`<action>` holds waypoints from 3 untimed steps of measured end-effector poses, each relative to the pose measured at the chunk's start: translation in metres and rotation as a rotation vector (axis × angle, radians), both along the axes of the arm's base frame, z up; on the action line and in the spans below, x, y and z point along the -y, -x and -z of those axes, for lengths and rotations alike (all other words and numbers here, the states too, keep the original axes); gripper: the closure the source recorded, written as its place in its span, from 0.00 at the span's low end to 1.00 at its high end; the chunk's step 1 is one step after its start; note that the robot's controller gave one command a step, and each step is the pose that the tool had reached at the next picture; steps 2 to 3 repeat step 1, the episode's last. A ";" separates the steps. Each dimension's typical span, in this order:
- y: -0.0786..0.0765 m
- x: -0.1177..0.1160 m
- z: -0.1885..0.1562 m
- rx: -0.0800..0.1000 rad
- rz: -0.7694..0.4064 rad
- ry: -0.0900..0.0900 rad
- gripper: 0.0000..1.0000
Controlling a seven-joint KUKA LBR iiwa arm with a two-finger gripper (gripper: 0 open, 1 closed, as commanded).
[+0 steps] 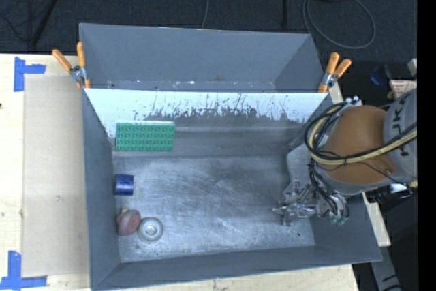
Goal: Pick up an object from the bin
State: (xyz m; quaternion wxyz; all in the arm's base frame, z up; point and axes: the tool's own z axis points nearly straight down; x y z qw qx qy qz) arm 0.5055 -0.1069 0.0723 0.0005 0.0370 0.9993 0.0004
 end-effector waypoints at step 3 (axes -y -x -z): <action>0.012 0.019 -0.151 0.006 -0.094 0.003 1.00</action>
Offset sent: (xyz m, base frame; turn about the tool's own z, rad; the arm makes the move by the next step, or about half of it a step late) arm -0.0131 -0.0187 0.1473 -0.0953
